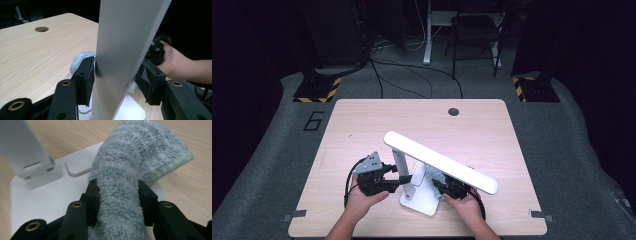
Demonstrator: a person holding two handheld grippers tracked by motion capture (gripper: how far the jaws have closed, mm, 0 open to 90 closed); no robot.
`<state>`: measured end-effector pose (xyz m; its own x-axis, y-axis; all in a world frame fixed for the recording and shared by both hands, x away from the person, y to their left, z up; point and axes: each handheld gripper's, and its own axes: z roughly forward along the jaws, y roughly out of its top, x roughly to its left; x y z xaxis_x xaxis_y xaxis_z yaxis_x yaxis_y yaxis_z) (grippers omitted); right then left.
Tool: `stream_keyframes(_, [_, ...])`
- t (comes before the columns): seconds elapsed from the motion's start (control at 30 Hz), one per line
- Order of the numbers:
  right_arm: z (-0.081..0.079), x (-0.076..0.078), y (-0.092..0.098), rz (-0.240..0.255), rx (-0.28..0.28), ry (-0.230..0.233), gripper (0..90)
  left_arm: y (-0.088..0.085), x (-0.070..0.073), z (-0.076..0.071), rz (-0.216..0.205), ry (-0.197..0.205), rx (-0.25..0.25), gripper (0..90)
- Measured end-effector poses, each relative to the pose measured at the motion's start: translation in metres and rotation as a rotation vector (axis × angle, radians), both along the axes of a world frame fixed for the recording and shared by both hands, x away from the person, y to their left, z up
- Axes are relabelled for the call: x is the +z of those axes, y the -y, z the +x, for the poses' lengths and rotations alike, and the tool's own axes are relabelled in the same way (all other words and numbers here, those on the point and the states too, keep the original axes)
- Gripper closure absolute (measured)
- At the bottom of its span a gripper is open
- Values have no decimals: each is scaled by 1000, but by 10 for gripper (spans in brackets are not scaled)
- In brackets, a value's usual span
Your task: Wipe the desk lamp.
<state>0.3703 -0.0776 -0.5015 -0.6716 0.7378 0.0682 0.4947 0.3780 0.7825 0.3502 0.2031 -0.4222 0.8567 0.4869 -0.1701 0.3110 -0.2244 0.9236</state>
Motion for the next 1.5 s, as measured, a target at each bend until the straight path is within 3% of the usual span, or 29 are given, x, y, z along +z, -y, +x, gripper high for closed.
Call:
stream_keyframes(0.23, [-37,4,-2,-24,52,-3,598,1,2,0,11,12,2,483])
stream_keyframes(0.3, [-44,3,-3,-26,74,-15,599,1,2,0,10,17,1,483])
stream_keyframes(0.4, [-47,-2,-5,-58,85,11,605,2,2,-1,17,18,-1,481])
stream_keyframes(0.5, [-44,-4,-5,-29,56,-15,612,1,2,-1,12,14,-5,478])
stream_keyframes(0.8, [-24,-6,-8,-47,52,24,616,0,1,-2,8,11,-11,461])
stream_keyframes(1.17, [-8,-7,-2,-40,22,29,615,4,1,-4,7,5,-36,471])
stream_keyframes(1.33, [-2,-7,4,-38,20,44,612,9,1,-6,17,-3,-67,483])
stream_keyframes(1.37, [-2,-8,5,-37,18,45,612,11,1,-6,30,14,-80,484])
stream_keyframes(1.5, [0,-7,10,-37,13,45,610,16,1,-7,33,15,-105,488])
